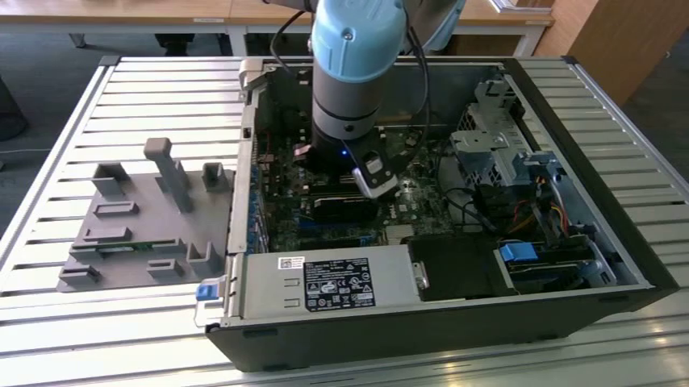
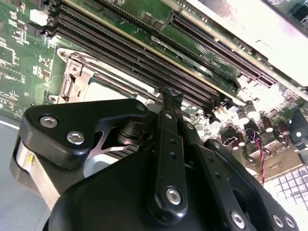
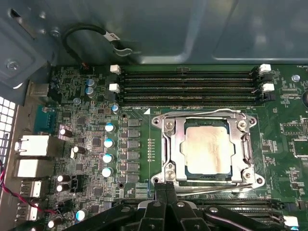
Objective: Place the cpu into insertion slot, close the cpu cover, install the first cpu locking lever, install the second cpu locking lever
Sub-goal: 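Install the second cpu locking lever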
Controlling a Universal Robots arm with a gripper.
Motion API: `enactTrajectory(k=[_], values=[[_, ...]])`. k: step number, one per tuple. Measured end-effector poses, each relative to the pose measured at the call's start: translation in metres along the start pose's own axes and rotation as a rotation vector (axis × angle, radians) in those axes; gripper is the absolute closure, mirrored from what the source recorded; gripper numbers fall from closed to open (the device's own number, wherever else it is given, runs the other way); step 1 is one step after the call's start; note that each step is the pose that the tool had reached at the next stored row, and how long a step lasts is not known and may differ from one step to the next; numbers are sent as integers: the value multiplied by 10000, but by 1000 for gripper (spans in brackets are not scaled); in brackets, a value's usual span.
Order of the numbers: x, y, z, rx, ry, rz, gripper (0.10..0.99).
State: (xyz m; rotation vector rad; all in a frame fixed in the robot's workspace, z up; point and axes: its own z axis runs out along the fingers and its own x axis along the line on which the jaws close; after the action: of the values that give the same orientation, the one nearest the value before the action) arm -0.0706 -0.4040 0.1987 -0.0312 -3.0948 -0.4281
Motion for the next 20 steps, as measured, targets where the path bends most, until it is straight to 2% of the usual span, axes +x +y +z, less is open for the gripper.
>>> enactTrajectory(k=[11,20], values=[[43,-12,50,-150,4,-3,980],[54,17,87,-263,6,-4,980]])
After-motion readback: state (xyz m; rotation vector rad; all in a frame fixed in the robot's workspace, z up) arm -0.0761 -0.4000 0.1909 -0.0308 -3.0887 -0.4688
